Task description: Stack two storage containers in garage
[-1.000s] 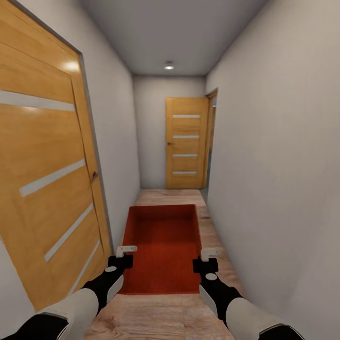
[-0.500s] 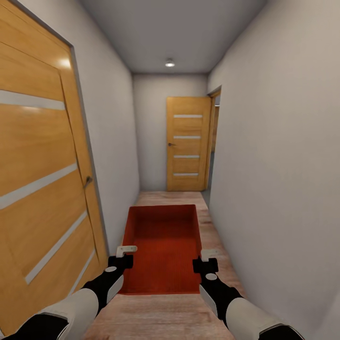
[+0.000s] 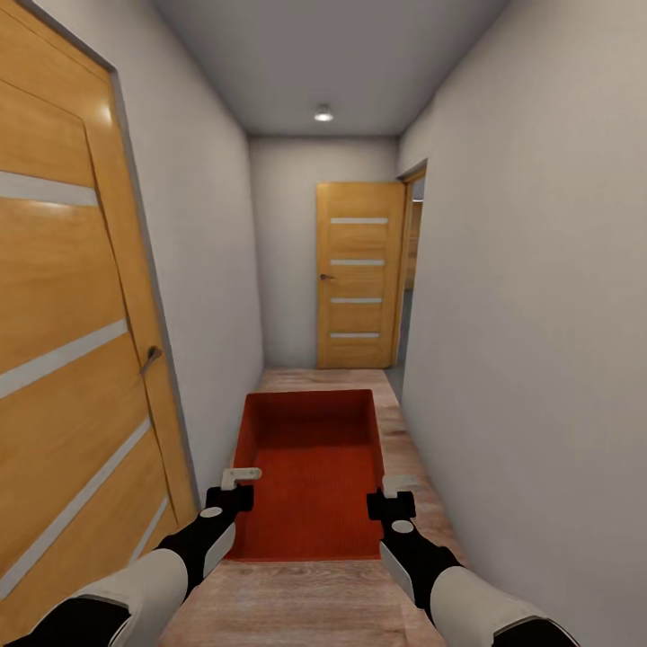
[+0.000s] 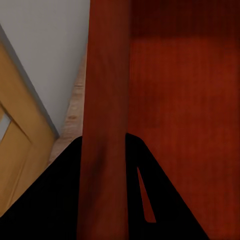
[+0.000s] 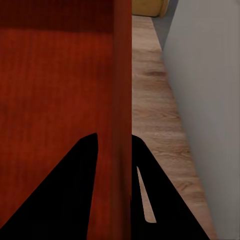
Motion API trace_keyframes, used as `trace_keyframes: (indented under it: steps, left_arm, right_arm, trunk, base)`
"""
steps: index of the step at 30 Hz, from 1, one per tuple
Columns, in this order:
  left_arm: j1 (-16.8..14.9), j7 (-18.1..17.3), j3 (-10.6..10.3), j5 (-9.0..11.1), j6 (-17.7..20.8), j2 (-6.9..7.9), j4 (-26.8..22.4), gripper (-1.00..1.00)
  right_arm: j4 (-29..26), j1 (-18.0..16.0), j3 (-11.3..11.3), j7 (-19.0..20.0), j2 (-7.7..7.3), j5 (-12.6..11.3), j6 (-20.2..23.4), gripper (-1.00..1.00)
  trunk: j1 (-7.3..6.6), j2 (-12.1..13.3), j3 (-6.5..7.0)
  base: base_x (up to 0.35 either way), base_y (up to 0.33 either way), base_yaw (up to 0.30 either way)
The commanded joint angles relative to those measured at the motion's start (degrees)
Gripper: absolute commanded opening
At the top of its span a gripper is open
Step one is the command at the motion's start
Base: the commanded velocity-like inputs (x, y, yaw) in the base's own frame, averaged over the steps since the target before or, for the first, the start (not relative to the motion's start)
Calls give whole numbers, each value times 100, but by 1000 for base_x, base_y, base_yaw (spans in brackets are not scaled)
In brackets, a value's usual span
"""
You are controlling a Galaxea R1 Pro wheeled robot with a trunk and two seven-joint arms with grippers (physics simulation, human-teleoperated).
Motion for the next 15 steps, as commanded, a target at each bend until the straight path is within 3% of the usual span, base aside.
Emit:
trace_keyframes:
  steps: [1, 15]
  left_arm:
    - [-9, 26, 342, 278, -95, 107, -17, -100]
    - [-9, 26, 342, 278, -99, 112, -17, -100]
  right_arm:
    - [41, 0, -136, -4, -64, -98, -29, -100]
    - [41, 0, -136, -15, -63, -98, -40, -100]
  trunk:
    - [5, -3, 0]
    - [5, -3, 0]
  base:
    - [322, 0, 0]
    - [322, 0, 0]
